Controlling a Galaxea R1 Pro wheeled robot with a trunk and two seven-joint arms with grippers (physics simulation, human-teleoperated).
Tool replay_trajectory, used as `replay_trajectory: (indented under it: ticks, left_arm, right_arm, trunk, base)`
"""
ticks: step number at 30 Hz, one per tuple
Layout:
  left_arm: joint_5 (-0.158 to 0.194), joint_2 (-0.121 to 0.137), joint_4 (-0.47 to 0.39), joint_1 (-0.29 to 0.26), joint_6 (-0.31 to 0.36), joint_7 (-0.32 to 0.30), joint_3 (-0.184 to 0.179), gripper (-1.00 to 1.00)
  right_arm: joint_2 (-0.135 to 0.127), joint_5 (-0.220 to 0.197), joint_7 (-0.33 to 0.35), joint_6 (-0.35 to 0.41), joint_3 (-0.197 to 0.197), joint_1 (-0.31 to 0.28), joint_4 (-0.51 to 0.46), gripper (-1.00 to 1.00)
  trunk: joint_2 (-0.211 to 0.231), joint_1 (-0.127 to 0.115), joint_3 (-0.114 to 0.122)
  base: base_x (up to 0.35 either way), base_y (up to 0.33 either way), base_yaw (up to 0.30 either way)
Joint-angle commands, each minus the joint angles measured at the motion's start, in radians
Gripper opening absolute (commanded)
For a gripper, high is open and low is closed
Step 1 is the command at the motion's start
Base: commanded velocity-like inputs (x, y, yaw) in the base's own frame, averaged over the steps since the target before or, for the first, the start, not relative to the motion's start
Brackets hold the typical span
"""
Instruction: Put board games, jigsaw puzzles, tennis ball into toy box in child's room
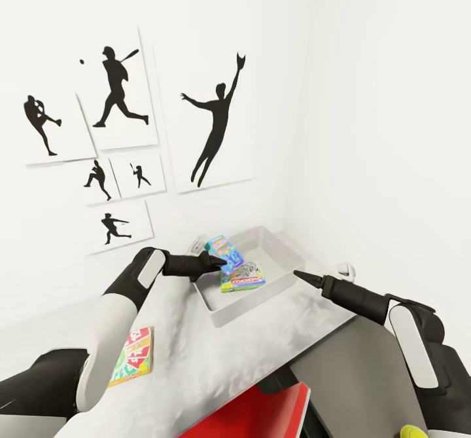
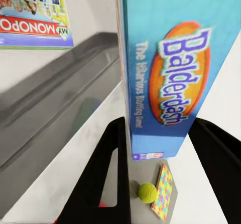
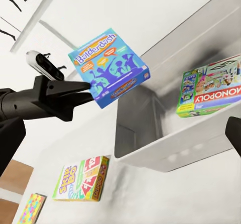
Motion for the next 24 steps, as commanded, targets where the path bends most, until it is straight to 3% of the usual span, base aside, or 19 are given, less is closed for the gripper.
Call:
replay_trajectory:
  ticks: [1,10,24]
  left_arm:
    - [-0.004,0.0,0.0,-0.001,0.005,0.002,0.003,-1.0]
    - [-0.005,-0.001,0.0,-0.001,0.006,0.071,0.005,-1.0]
    - [0.0,-0.006,-0.003,-0.001,0.015,0.079,0.005,-1.0]
  right_arm:
    - [0.0,0.003,0.005,0.005,-0.001,-0.001,0.0,1.0]
    - [0.0,0.004,0.005,0.005,-0.001,-0.001,0.0,1.0]
    - [-0.001,0.005,0.005,0.005,-0.001,-0.001,0.0,1.0]
  trunk:
    - [-0.002,0.001,-0.003]
    - [-0.002,0.001,-0.016]
    - [-0.002,0.001,-0.039]
  base:
    - [0.0,0.0,0.0]
    - [0.0,0.0,0.0]
    - [0.0,0.0,0.0]
